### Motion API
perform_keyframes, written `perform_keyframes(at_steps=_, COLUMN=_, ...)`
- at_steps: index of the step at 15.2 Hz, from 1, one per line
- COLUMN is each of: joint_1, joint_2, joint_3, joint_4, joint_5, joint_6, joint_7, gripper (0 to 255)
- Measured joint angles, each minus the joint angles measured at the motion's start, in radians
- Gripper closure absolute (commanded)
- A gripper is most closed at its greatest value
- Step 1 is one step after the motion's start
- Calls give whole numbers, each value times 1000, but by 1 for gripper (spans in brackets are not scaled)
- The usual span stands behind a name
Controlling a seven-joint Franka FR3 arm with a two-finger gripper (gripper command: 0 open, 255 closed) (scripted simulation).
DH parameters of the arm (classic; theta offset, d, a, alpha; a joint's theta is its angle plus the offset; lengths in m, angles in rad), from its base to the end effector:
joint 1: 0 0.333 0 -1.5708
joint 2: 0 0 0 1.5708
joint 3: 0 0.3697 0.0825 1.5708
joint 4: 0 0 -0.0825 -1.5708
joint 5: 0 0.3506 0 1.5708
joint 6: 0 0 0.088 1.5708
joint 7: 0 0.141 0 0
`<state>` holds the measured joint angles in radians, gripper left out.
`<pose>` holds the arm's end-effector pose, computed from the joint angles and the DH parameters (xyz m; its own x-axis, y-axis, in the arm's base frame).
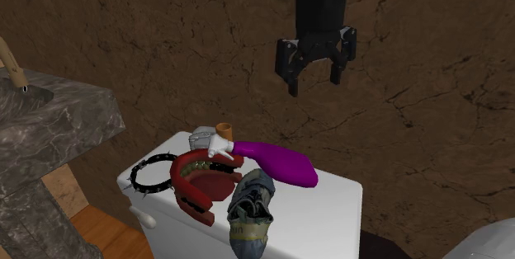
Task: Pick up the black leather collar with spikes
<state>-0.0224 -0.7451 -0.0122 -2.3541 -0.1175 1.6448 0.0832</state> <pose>0.2558 -0.0259 0.5927 0.9934 -0.1055 0.0442 -0.1096 -0.9883 0.1056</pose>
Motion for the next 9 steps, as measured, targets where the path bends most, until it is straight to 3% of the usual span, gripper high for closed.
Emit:
perform_keyframes(at_steps=3, joint_1=9, joint_2=5, joint_3=13, joint_4=-25, joint_5=15, joint_6=40, joint_7=20, gripper=0)
perform_keyframes(at_steps=9, joint_1=52, joint_2=50, joint_3=79, joint_4=-121, joint_5=80, joint_6=239, joint_7=111, gripper=0)
